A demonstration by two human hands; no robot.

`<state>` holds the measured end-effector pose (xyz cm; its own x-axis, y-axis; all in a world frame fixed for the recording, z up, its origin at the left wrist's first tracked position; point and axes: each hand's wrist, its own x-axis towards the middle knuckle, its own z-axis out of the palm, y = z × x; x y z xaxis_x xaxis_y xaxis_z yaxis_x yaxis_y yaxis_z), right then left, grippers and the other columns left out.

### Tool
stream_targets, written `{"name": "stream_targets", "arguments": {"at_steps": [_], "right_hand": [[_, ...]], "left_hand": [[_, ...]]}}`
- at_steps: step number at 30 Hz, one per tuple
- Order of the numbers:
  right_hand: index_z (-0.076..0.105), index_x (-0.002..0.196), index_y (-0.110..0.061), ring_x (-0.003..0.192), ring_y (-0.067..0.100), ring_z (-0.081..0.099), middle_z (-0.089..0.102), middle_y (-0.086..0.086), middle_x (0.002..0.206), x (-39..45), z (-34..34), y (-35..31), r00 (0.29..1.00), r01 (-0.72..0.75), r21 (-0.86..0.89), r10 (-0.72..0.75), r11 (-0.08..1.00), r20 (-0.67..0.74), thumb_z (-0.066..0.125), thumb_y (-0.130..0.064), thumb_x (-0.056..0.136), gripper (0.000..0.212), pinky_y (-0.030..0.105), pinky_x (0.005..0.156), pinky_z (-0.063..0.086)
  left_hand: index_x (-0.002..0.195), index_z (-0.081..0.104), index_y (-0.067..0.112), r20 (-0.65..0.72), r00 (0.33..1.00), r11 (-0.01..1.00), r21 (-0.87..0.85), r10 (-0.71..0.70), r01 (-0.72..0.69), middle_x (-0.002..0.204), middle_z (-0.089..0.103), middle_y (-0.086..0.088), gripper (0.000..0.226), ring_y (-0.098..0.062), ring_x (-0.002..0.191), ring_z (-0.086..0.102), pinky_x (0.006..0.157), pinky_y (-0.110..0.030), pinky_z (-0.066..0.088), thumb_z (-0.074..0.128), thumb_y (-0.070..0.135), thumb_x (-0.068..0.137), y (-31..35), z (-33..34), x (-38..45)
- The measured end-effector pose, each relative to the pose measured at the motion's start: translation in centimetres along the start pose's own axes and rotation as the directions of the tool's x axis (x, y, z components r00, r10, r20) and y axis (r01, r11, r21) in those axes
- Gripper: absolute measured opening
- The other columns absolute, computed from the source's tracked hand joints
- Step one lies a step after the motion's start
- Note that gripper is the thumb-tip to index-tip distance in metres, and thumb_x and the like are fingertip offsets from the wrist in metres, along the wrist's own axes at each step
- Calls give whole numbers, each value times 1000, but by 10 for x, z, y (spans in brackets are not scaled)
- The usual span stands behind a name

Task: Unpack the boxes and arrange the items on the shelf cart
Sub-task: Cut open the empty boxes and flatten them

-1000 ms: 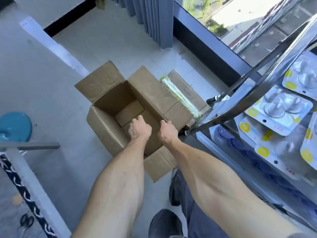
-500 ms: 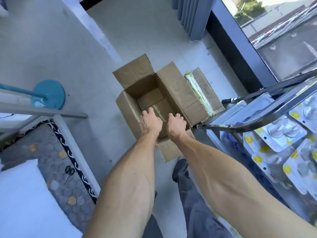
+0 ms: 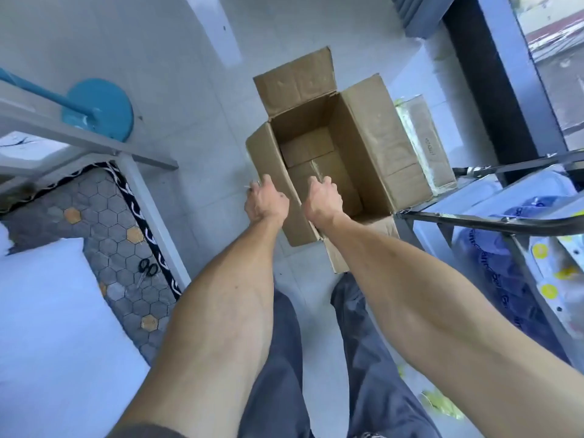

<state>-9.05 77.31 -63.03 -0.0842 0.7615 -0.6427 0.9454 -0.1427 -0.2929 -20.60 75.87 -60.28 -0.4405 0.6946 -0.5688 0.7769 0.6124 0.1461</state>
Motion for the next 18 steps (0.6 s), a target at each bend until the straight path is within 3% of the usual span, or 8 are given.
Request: {"name": "stream_targets", "arguments": {"at_steps": [6, 10, 18], "right_hand": [[46, 129, -9, 120, 37, 44, 43, 18, 129, 19, 79, -87, 987, 137, -76, -129, 988, 96, 53, -16, 91, 39, 46, 97, 44], [43, 131, -10, 122, 36, 43, 41, 17, 132, 30, 138, -140, 971, 195, -116, -174, 974, 165, 53, -20, 92, 41, 46, 96, 44], [44, 127, -9, 118, 34, 44, 43, 16, 127, 48, 244, -202, 954, 230, -191, -182, 954, 237, 47, -11, 91, 35, 41, 92, 43]], "left_hand": [[136, 44, 11, -2, 991, 991, -26, -132, 132, 133, 47, -18, 45, -35, 125, 45, 96, -43, 42, 52, 22, 93, -113, 16, 42], [131, 46, 10, 8, 972, 971, -45, -234, 234, 131, 47, -18, 42, -35, 122, 46, 92, -44, 44, 54, 24, 93, -179, 26, 68], [132, 45, 13, 38, 877, 866, -141, -480, 480, 137, 41, -15, 43, -31, 124, 43, 91, -44, 46, 55, 26, 92, -289, 49, 116]]}}
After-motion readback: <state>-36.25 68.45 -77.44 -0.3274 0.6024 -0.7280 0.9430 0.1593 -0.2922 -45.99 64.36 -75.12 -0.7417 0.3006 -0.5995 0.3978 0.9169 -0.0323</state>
